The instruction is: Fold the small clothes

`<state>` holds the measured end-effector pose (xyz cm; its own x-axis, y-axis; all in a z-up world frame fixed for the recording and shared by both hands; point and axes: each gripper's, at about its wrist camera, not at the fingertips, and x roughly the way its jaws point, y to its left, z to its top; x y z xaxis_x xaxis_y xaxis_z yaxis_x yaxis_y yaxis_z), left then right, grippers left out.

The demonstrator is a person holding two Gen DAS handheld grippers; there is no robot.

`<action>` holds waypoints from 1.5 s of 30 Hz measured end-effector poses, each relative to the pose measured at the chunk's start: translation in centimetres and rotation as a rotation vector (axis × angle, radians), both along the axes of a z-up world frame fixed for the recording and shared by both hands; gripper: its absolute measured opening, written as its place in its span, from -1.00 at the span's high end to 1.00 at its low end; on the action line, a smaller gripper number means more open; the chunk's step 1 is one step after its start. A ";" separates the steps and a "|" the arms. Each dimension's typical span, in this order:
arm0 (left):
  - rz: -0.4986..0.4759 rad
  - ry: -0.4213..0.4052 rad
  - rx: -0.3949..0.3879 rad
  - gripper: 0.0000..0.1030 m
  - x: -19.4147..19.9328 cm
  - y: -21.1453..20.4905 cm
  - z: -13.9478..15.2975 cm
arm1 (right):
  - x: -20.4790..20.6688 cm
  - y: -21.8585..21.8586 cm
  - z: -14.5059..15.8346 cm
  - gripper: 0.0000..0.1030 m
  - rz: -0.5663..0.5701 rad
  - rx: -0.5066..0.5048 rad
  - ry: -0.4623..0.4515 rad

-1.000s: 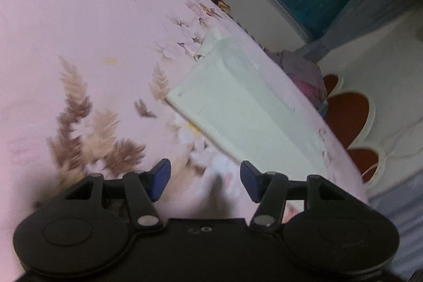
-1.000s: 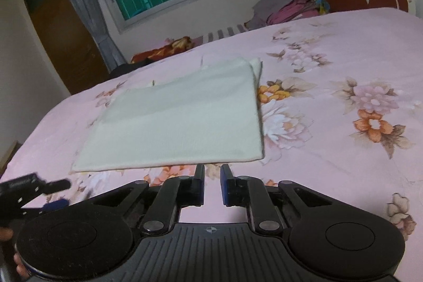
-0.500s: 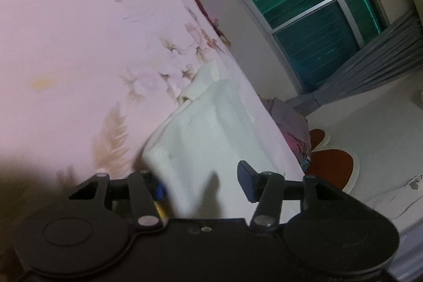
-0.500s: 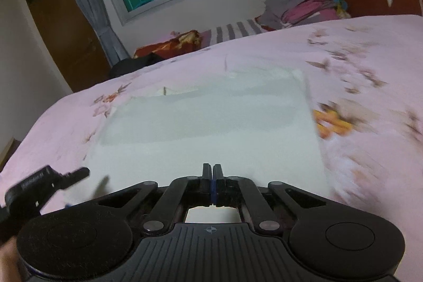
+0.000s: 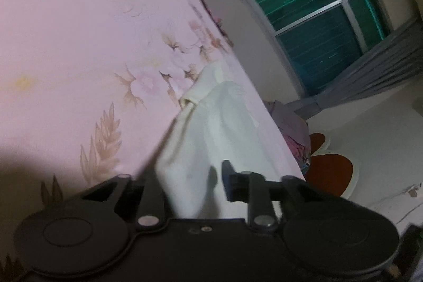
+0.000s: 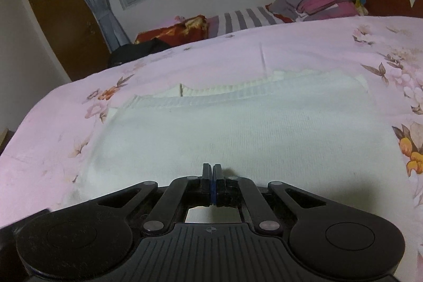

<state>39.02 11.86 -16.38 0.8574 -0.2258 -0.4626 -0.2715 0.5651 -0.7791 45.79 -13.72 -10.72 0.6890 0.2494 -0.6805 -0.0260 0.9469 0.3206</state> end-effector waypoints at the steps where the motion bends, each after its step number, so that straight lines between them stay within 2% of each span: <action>1: -0.002 0.000 0.015 0.45 0.1 -0.2 0.1 | 0.2 0.1 -0.2 1.00 0.000 -0.004 0.010; 4: 0.024 -0.002 -0.022 0.48 1.0 0.5 -0.2 | 0.9 0.7 -1.2 1.00 0.018 -0.054 0.071; 7: 0.042 0.006 -0.052 0.59 1.9 1.2 -0.3 | 0.7 0.5 -0.6 1.00 0.023 -0.054 0.047; 9: 0.040 0.024 -0.031 0.69 2.4 1.2 -0.3 | 0.4 0.1 -0.1 1.00 0.010 -0.035 0.009; 11: 0.042 0.025 -0.019 0.70 2.5 1.0 -0.3 | 0.9 0.1 -0.7 1.00 0.016 -0.042 0.034; 12: 0.034 0.027 -0.004 0.78 2.6 0.9 -0.2 | 1.3 0.1 -1.4 1.00 0.027 -0.055 0.062; 15: 0.022 0.029 0.034 0.85 2.7 0.8 0.5 | 1.3 0.4 -1.8 1.00 0.058 -0.086 0.039; 18: -0.027 -0.008 0.151 0.86 2.8 -0.8 3.1 | 1.4 0.0 -1.9 1.00 0.072 -0.065 0.039; 20: -0.089 -0.025 0.259 0.86 3.4 -2.9 5.4 | 1.4 -0.9 -2.0 1.00 0.074 -0.021 0.047; 23: -0.197 -0.061 0.377 0.86 4.3 -6.9 8.4 | 0.8 -3.2 -1.2 1.00 0.039 0.069 0.027; 28: -0.382 -0.086 0.502 0.86 5.3 -14.9 11.6 | -1.9 -11.0 0.4 1.00 -0.096 0.186 -0.036; 30: -0.447 -0.064 0.562 0.86 5.6 -18.7 11.9 | -2.8 -14.4 1.1 1.00 -0.137 0.213 -0.055; 32: -0.505 -0.056 0.585 0.86 5.7 -22.2 11.7 | -3.5 -17.8 1.5 1.00 -0.164 0.244 -0.061; 33: -0.531 -0.044 0.587 0.84 5.9 -23.8 11.5 | -3.8 -19.2 1.6 1.00 -0.172 0.255 -0.060; 34: -0.579 -0.019 0.588 0.72 6.0 -25.9 10.9 | -4.0 -20.6 1.7 1.00 -0.176 0.272 -0.053; 35: -0.631 0.008 0.585 0.51 6.1 -27.4 10.4 | -4.2 -22.0 1.7 1.00 -0.176 0.293 -0.046; 36: -0.690 0.035 0.575 0.20 6.3 -28.7 9.7 | -4.3 -23.1 1.6 1.00 -0.171 0.307 -0.041; 38: -0.710 0.039 0.540 0.12 5.7 -29.0 9.7 | -4.3 -24.6 1.7 0.99 -0.165 0.310 -0.027; 39: -0.694 0.016 0.510 0.12 5.4 -28.1 10.0 | -4.2 -25.1 1.9 0.73 -0.153 0.328 -0.031; 40: -0.665 -0.001 0.488 0.13 5.2 -26.8 10.5 | -4.2 -25.4 2.1 0.38 -0.147 0.335 -0.034; 41: -0.623 -0.005 0.487 0.14 5.2 -25.4 10.8 | -4.3 -25.7 2.3 -0.23 -0.143 0.336 -0.050; 42: -0.575 -0.001 0.508 0.18 5.5 -23.8 11.1 | -4.5 -25.6 2.5 -0.25 -0.130 0.343 -0.078; 44: -0.495 0.017 0.552 0.22 6.2 -21.0 11.1 | -4.0 -25.0 2.4 -0.22 -0.066 0.390 -0.073; 45: -0.470 0.037 0.556 0.29 6.7 -19.8 10.9 | -3.7 -24.5 2.2 0.02 -0.045 0.407 -0.066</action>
<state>45.73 -7.93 -5.47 0.7096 -0.2894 -0.6424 0.0765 0.9380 -0.3380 42.11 -38.19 -8.53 0.7445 0.4575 -0.4862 -0.0205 0.7435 0.6684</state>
